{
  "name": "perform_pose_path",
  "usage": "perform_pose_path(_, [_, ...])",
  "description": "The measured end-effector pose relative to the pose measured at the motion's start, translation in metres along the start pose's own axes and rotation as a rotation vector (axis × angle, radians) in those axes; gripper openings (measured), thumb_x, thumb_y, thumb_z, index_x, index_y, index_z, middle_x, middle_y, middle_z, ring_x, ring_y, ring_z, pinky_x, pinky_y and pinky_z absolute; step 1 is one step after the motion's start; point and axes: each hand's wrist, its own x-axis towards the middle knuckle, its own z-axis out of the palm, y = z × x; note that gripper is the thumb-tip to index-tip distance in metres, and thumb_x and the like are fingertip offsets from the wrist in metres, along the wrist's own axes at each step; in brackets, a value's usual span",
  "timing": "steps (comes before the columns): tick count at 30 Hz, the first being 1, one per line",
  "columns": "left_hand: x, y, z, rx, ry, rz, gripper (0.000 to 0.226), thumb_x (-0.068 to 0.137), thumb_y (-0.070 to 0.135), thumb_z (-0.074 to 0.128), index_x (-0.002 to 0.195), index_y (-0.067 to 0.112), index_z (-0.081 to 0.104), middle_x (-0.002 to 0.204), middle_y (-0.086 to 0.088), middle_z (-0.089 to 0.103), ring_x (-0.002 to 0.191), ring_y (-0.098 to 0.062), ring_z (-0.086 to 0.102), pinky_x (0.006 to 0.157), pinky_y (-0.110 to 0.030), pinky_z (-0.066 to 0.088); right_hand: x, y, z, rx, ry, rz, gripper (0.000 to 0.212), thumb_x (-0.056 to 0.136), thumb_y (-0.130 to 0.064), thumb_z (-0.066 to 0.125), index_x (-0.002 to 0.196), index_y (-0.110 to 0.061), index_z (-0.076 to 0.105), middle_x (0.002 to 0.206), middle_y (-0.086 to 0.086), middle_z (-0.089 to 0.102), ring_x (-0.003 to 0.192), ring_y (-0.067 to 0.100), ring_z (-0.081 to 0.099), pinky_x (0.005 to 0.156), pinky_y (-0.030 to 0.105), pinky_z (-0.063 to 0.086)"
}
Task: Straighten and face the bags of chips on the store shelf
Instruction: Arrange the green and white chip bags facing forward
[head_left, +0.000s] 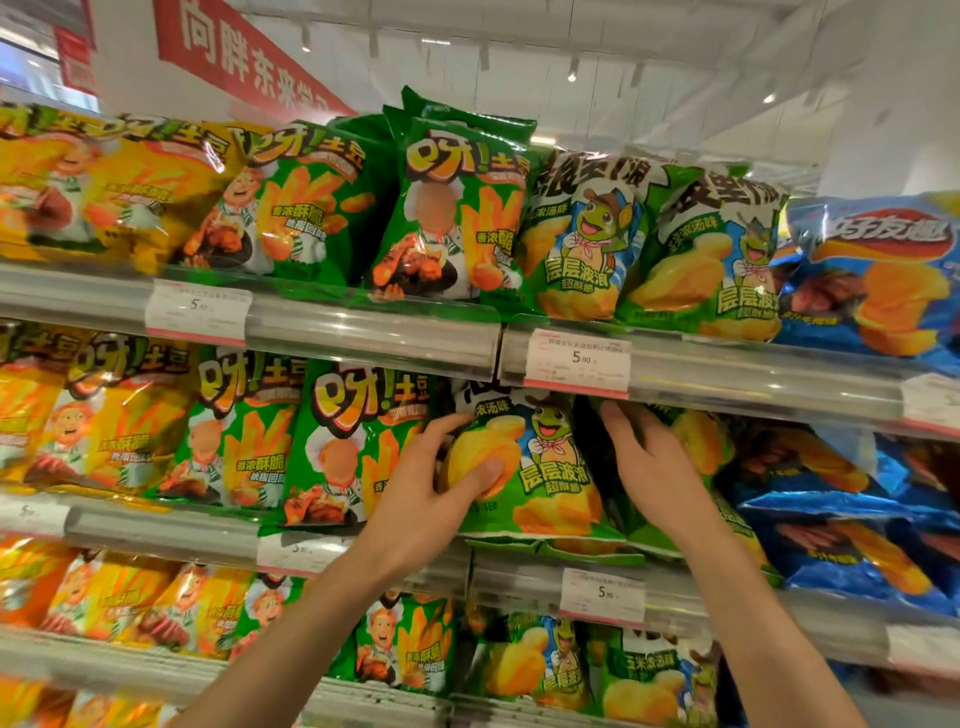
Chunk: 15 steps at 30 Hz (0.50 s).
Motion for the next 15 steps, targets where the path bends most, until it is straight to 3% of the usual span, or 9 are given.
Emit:
perform_pose_path(5, [-0.017,-0.006,-0.003,0.03,0.032,0.047,0.061,0.078,0.071,0.061,0.133,0.058,0.04,0.132,0.021,0.046,0.121,-0.003,0.05,0.097,-0.033,0.052,-0.016,-0.008,0.009,0.039,-0.062,0.034,0.045,0.099,-0.052,0.047,0.136,-0.027,0.056,0.117,-0.01,0.06,0.109,0.009,0.056,0.089,0.025,0.04])
perform_pose_path(8, [-0.024,-0.005,-0.001,0.025,0.025,0.032,0.066,0.077,0.071,0.065,0.134,0.056,0.036,0.129,0.023,0.043,0.116,0.0,0.051,0.087,-0.024,0.054,-0.027,-0.009,0.028,0.063,-0.14,0.097,0.066,0.089,-0.066,0.052,0.144,-0.03,0.045,0.124,-0.015,0.057,0.116,0.008,0.056,0.102,0.031,0.045])
perform_pose_path(11, [-0.022,0.0,-0.005,-0.007,0.049,-0.02,0.079,0.075,0.067,0.065,0.141,0.046,0.027,0.125,0.021,0.046,0.107,0.004,0.055,0.079,-0.014,0.051,-0.027,-0.012,0.037,0.18,-0.124,0.161,0.072,0.087,-0.059,0.062,0.148,-0.027,0.04,0.129,-0.009,0.057,0.115,0.009,0.058,0.105,0.039,0.048])
perform_pose_path(15, [-0.014,0.0,-0.022,0.009,0.126,-0.085,0.072,0.082,0.067,0.053,0.144,0.038,0.029,0.119,0.01,0.058,0.1,-0.001,0.061,0.083,-0.027,0.052,-0.025,-0.011,0.029,0.321,-0.097,0.23,0.066,0.088,-0.048,0.067,0.146,-0.03,0.043,0.116,-0.014,0.065,0.103,0.01,0.068,0.094,0.038,0.055])
